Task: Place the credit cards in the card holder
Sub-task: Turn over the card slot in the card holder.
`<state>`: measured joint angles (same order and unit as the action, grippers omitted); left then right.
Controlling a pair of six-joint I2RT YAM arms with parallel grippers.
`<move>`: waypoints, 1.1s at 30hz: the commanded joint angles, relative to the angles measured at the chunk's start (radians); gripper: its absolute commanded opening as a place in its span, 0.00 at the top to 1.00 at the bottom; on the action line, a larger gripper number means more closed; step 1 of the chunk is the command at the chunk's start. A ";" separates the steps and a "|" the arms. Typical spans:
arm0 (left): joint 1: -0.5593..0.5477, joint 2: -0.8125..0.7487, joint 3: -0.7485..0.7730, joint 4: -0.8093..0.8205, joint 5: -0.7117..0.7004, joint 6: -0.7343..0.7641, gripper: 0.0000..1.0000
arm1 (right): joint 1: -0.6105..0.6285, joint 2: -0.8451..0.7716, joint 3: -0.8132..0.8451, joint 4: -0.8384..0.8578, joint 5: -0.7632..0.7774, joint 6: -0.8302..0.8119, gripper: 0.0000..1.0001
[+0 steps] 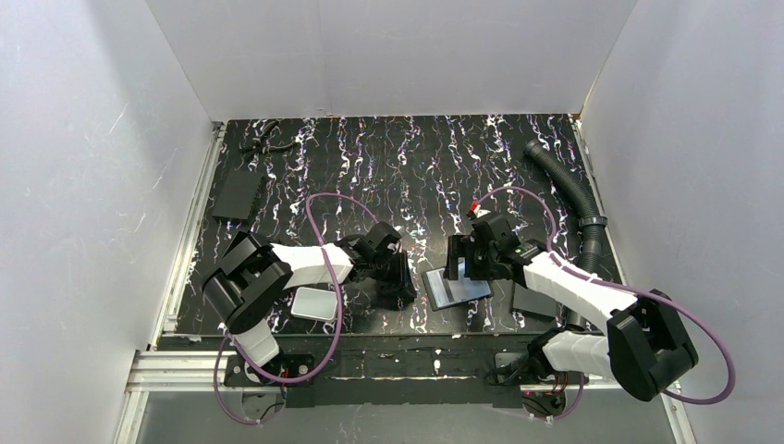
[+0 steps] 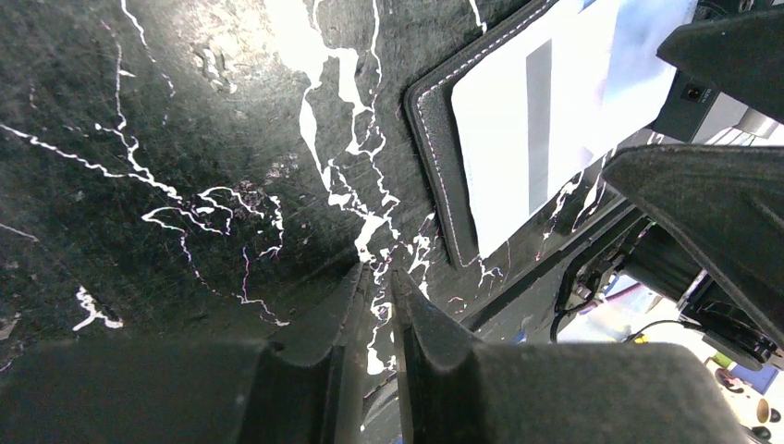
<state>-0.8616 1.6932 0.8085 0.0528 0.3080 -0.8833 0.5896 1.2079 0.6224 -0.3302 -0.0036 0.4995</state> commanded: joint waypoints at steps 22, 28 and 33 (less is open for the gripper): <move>-0.027 0.084 0.051 -0.002 0.005 -0.009 0.89 | 0.023 0.007 -0.093 0.206 -0.182 0.062 0.29; -0.027 0.094 0.063 -0.004 0.004 -0.005 0.89 | 0.054 0.009 -0.106 0.246 -0.203 0.111 0.35; -0.027 0.101 0.070 -0.004 0.002 -0.005 0.89 | 0.087 0.024 -0.119 0.291 -0.202 0.145 0.36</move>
<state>-0.8825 1.7641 0.8635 0.0818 0.3450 -0.9012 0.6487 1.2182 0.5098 -0.1101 -0.1829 0.6003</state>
